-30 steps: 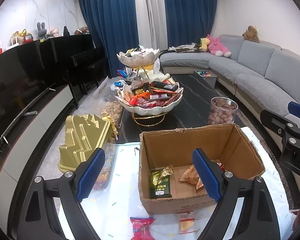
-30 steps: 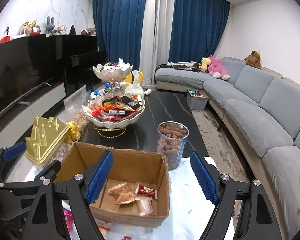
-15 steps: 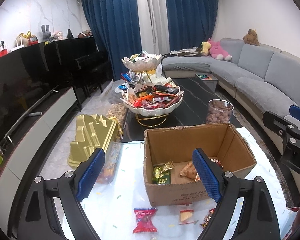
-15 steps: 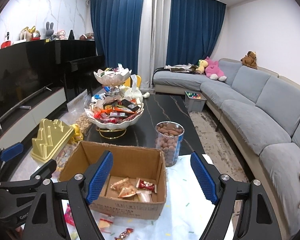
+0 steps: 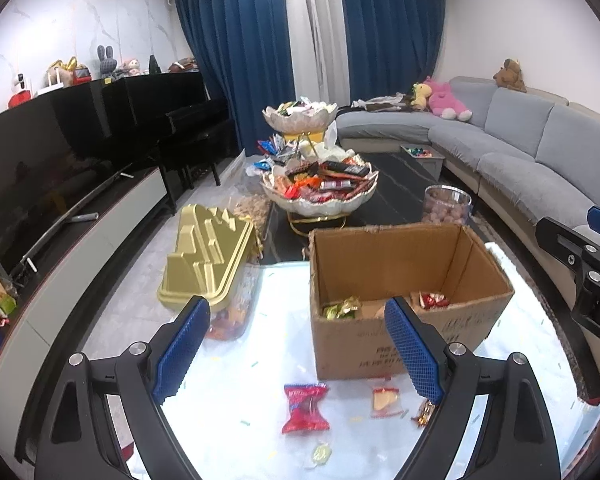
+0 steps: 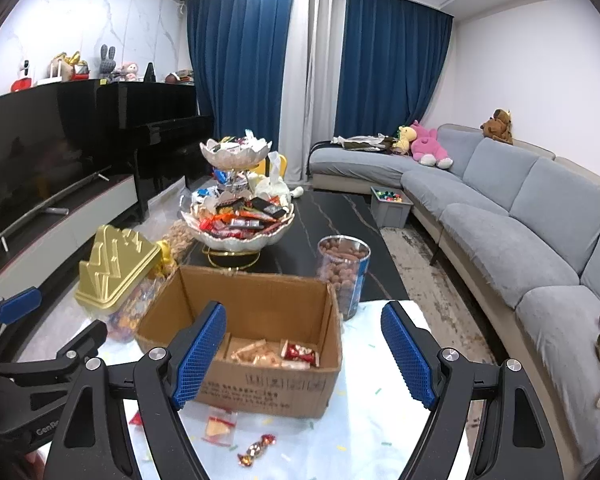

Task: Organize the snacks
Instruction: 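Withdraw both open tools from the box back toward the remaining snacks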

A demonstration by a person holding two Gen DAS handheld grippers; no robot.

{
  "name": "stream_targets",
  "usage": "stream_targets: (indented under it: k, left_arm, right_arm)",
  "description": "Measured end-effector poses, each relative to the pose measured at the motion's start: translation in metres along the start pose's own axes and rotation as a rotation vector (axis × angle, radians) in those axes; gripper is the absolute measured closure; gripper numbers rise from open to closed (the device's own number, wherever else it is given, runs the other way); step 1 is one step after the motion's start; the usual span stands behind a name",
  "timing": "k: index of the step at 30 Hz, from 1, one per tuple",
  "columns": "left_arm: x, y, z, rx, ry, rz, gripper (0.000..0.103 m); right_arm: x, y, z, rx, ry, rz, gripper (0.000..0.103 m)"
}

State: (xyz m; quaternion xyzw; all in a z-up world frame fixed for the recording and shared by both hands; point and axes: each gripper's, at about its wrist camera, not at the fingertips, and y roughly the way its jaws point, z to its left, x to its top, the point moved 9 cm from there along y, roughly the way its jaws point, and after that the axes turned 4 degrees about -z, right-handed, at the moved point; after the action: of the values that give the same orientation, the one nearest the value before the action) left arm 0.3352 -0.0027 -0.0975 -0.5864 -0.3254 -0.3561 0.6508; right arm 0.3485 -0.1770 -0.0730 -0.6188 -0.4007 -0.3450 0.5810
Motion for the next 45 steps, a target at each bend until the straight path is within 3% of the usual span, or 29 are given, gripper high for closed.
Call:
stream_targets:
  k: [17, 30, 45]
  left_arm:
    - [-0.055, -0.021, 0.009, 0.015, 0.009, 0.034, 0.014]
    - [-0.113, 0.0, 0.022, 0.029, -0.023, 0.113, 0.014]
    - [-0.152, 0.021, 0.019, -0.011, -0.053, 0.13, 0.014]
  right_arm:
    - [-0.055, -0.013, 0.01, 0.0, -0.016, 0.048, 0.023]
    - [-0.101, 0.001, 0.032, 0.012, -0.061, 0.1, 0.023]
    - [-0.145, 0.022, 0.04, 0.018, -0.074, 0.154, 0.023]
